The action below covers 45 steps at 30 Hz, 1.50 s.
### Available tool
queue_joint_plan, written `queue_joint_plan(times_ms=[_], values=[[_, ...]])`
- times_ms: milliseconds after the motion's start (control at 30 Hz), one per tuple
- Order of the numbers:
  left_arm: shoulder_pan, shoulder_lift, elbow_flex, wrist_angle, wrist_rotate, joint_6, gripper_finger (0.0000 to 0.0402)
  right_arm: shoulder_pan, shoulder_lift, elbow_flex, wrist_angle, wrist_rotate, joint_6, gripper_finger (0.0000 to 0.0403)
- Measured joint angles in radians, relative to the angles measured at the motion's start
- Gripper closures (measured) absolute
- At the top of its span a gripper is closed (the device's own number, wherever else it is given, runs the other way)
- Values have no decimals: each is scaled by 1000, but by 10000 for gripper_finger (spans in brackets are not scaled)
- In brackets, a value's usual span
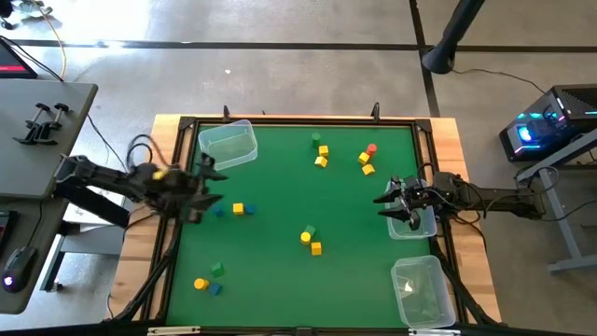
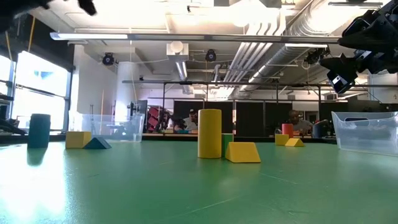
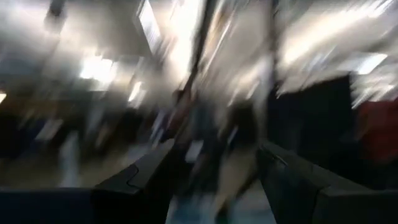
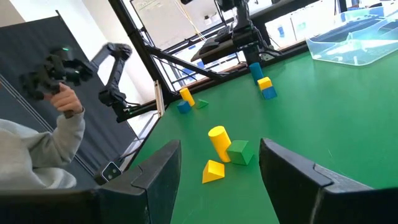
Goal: Sort blocks by size
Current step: Put the blue cylindrical block into the top transparent bin
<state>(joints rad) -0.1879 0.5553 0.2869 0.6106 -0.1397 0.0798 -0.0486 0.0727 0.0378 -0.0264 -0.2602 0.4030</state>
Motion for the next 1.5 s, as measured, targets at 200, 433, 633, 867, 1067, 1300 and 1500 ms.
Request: queue_joint_plan(times_ms=[200, 433, 633, 867, 1067, 1300, 1500], values=[[-4, 258, 418, -794, -262, -226, 198, 0, 0, 0, 0, 0, 0, 195], [-4, 562, 810, -1590, -172, -668, 198, 0, 0, 0, 0, 0, 0, 195], [-35, 699, 853, -1793, 3, -907, 198, 0, 0, 0, 0, 0, 0, 195], [-87, 787, 804, -1905, 17, -1127, 198, 0, 0, 0, 0, 0, 0, 195], [-95, 787, 687, -1894, 22, -1235, 179, 0, 0, 0, 0, 0, 0, 195], [-85, 764, 572, -1882, 16, -1287, 143, 0, 0, 0, 0, 0, 0, 195], [-30, 762, 494, -1785, 5, -1274, 140, 0, 0, 0, 0, 0, 0, 195]])
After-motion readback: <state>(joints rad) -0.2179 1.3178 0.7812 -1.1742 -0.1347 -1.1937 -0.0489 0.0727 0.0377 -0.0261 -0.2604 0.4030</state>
